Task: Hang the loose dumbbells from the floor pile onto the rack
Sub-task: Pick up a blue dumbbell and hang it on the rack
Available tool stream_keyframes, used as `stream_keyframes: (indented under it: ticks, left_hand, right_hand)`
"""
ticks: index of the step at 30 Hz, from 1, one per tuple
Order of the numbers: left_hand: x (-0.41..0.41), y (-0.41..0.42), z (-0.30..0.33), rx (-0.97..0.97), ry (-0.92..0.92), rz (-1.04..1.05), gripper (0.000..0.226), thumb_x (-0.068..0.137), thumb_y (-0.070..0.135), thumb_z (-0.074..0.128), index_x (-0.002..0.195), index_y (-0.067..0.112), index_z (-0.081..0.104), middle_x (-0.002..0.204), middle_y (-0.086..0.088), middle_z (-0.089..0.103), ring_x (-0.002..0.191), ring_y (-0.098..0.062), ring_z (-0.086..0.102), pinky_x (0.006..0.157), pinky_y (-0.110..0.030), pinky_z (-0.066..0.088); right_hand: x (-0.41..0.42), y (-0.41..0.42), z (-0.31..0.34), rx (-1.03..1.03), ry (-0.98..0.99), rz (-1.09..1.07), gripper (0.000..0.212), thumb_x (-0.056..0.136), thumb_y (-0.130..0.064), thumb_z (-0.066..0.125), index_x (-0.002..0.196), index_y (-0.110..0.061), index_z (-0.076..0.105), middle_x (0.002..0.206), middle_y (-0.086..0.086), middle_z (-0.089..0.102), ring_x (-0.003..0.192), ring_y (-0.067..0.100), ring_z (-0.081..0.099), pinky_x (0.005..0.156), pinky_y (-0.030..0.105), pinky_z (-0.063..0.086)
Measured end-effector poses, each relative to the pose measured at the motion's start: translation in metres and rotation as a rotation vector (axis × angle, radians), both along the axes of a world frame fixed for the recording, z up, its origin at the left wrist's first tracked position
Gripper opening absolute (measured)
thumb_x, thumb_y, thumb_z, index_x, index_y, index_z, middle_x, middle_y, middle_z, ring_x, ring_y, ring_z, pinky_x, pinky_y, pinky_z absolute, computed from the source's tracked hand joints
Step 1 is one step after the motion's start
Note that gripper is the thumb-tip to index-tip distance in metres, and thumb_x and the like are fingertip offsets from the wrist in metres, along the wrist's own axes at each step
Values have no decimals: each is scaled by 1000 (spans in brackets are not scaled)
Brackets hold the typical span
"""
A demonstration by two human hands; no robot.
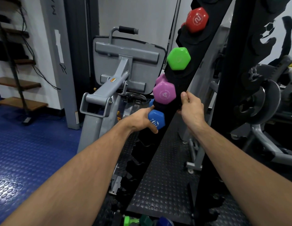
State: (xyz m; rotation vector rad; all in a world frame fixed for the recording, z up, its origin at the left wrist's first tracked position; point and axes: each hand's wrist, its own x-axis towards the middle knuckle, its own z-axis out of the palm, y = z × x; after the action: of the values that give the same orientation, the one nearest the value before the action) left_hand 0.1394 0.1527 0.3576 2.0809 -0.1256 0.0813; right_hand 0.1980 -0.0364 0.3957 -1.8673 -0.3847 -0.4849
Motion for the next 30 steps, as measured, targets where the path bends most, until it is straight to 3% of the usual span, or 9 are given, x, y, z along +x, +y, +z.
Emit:
stream_keyframes:
  ticks: [3, 7, 11, 14, 16, 21, 24, 26, 30]
  left_hand:
    - [2, 0, -2, -19, -3, 25, 78, 57, -4, 89, 122, 25, 59, 100, 2, 73, 91, -17, 73, 74, -27, 56]
    - [-3, -4, -8, -116, -17, 73, 90, 59, 2, 94, 135, 18, 48, 110, -1, 72, 96, -15, 74, 82, -30, 60]
    - [-6, -5, -10, -133, -27, 73, 80, 61, 10, 96, 129, 18, 54, 111, -1, 73, 99, -17, 74, 89, -34, 60]
    - [-6, -3, -7, -103, -22, 50, 66, 63, 6, 94, 116, 24, 58, 103, 3, 74, 91, -12, 74, 81, -29, 59]
    - [-6, -3, -8, -83, -31, 59, 66, 62, 9, 95, 114, 27, 58, 100, 6, 73, 87, -7, 73, 76, -25, 57]
    - [-7, -6, -28, -162, -97, 140, 94, 54, 21, 100, 136, 20, 53, 112, 3, 72, 100, -14, 73, 91, -37, 61]
    - [-15, -13, -40, -231, -139, 172, 97, 62, 19, 98, 143, 26, 44, 119, 15, 65, 102, 7, 66, 95, -21, 55]
    - [-27, -18, -47, -278, -158, 187, 106, 64, 29, 97, 151, 24, 35, 133, 18, 59, 114, 15, 57, 99, -13, 48]
    - [-56, -23, -79, -351, -143, 277, 132, 59, 54, 92, 163, 24, 16, 167, 5, 28, 149, -12, 31, 121, -35, 31]
  right_hand:
    - [0, 1, 0, 0, -13, 1, 17, 107, -39, 45, 99, -36, 59, 76, -16, 58, 83, 13, 62, 86, 49, 62]
    - [-1, -1, 1, 14, 19, 34, 28, 108, -38, 45, 108, -24, 69, 81, -15, 62, 93, 15, 69, 88, 46, 62]
    - [0, -2, 1, 9, 14, 22, 30, 106, -40, 45, 106, -25, 71, 81, -13, 68, 92, 18, 72, 85, 45, 62]
    - [-1, -1, 1, 8, 11, 24, 30, 106, -40, 44, 107, -25, 70, 82, -15, 66, 94, 19, 72, 86, 46, 62]
    - [-2, -2, 1, 4, 7, 43, 33, 106, -40, 44, 116, -21, 70, 88, -15, 67, 98, 17, 71, 88, 47, 61]
    - [-2, -10, 1, -2, 47, 123, 41, 105, -45, 45, 140, -31, 60, 125, -9, 72, 118, 12, 67, 101, 47, 56]
    - [-5, -16, -6, -3, 95, 172, 52, 103, -47, 52, 153, -35, 45, 134, -5, 68, 122, 13, 65, 106, 46, 53]
    - [-11, -23, -18, -34, 119, 170, 57, 102, -46, 56, 155, -35, 40, 130, -4, 70, 121, 15, 66, 105, 43, 52]
    - [-25, -41, -61, -87, 214, 181, 58, 99, -39, 63, 153, -31, 45, 113, -14, 71, 106, 7, 66, 100, 31, 50]
